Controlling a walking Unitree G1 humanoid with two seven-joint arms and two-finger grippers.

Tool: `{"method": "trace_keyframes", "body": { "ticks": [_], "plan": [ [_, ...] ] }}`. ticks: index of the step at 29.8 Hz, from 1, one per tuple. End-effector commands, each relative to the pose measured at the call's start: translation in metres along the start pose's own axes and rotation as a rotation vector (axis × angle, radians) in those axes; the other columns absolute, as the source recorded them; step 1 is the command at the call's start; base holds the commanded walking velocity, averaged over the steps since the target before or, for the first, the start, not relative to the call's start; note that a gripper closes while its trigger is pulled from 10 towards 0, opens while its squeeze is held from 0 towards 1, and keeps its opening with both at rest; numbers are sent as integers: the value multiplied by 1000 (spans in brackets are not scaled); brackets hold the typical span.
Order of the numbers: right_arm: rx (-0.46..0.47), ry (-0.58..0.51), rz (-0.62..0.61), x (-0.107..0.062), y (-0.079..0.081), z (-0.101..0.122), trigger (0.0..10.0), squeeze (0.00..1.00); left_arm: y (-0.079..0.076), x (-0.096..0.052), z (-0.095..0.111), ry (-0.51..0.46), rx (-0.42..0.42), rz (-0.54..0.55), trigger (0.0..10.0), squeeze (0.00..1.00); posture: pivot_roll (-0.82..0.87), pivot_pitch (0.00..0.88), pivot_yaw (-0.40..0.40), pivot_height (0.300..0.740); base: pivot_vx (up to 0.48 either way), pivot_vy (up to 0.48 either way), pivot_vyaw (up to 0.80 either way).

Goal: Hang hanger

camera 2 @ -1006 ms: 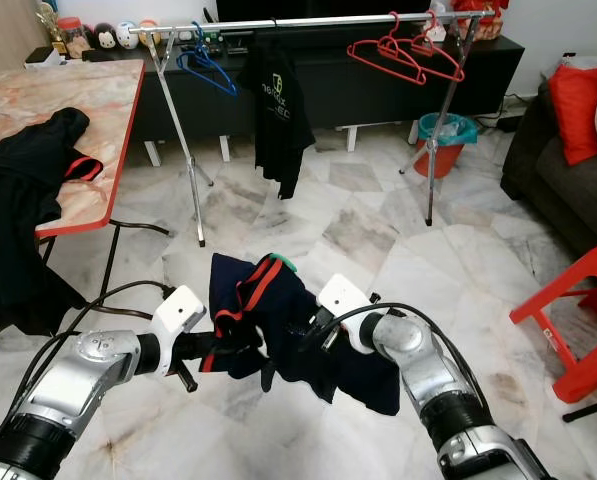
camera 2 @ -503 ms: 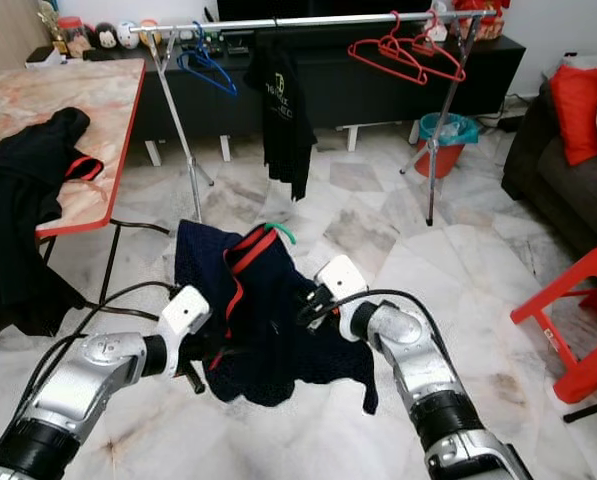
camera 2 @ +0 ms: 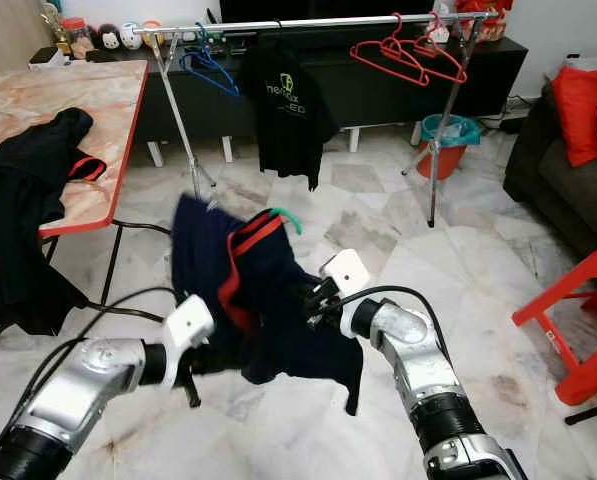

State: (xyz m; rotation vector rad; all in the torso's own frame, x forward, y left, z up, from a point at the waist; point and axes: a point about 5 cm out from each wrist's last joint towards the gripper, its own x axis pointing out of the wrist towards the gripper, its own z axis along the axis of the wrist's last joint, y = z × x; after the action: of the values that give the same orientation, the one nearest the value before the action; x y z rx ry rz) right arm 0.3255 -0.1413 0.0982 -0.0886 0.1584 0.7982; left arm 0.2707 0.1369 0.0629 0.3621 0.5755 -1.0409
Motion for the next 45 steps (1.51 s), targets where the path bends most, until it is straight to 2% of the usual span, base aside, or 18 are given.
{"method": "trace_keyframes", "body": {
  "ticks": [1,6,7,8,9,11,13,14,16,17,19,21,22,25,26,31,37,45],
  "plan": [
    [-17,-86,-13,2,-5,20,10000,0,7,-3,-11,84,44,55,10000,996,48,0,16,740,0,0,0],
    [-17,-91,-8,2,-5,21,10000,0,7,-4,-11,82,35,60,10000,996,52,0,14,740,0,0,0],
    [-18,-91,-2,2,-4,21,10000,0,6,-4,-11,78,34,58,10000,976,52,0,14,740,0,0,0],
    [-19,-93,10,2,-3,21,10000,0,6,-4,-10,69,38,59,10000,867,52,2,13,740,0,0,0],
    [-24,-94,27,1,-2,22,10000,0,8,-5,-9,52,42,85,10000,0,52,3,13,740,0,0,0],
    [-32,-95,45,0,-1,22,10000,0,13,-6,-7,31,46,137,10000,0,52,3,13,740,0,0,0],
    [-56,-61,37,-7,-7,19,10000,0,38,-17,-2,-31,16,365,10000,0,49,10,12,740,0,0,0],
    [-56,-61,37,-7,-7,19,10000,0,38,-17,-2,-31,16,365,10000,0,49,10,12,740,0,0,0],
    [-78,-21,21,-14,-14,13,10000,0,70,-40,-5,-21,-22,670,10000,0,50,11,12,740,0,0,0],
    [-78,-21,21,-14,-14,13,10000,0,70,-40,-5,-21,-22,670,10000,0,50,11,12,740,0,0,0],
    [-84,2,10,-21,-19,10,10000,0,86,-60,-3,-65,-50,832,10000,0,50,14,12,740,0,0,0],
    [-88,8,11,-22,-20,9,10000,0,88,-63,-1,-86,-60,855,10000,0,50,15,12,740,0,0,0],
    [-92,28,5,-26,-23,7,10000,0,90,-68,5,-144,-68,876,10000,0,50,15,12,740,0,0,0],
    [-98,68,3,-35,-30,1,10000,0,82,-68,19,-300,-95,734,10000,0,52,14,11,740,0,0,0],
    [-102,83,21,-39,-31,0,10000,0,74,-65,24,-363,-109,612,10000,1000,52,13,10,740,0,0,0],
    [-103,98,161,-51,-28,1,10000,0,45,-66,33,-416,-81,248,10000,1000,55,13,10,740,0,0,0],
    [-114,127,219,-58,-30,0,10000,0,45,-71,38,-394,-36,152,10000,1000,57,10,6,740,0,0,0],
    [-94,122,332,-62,-24,3,10000,0,44,-72,63,-446,24,79,10000,1000,57,8,3,740,0,0,0]
  ]
}}
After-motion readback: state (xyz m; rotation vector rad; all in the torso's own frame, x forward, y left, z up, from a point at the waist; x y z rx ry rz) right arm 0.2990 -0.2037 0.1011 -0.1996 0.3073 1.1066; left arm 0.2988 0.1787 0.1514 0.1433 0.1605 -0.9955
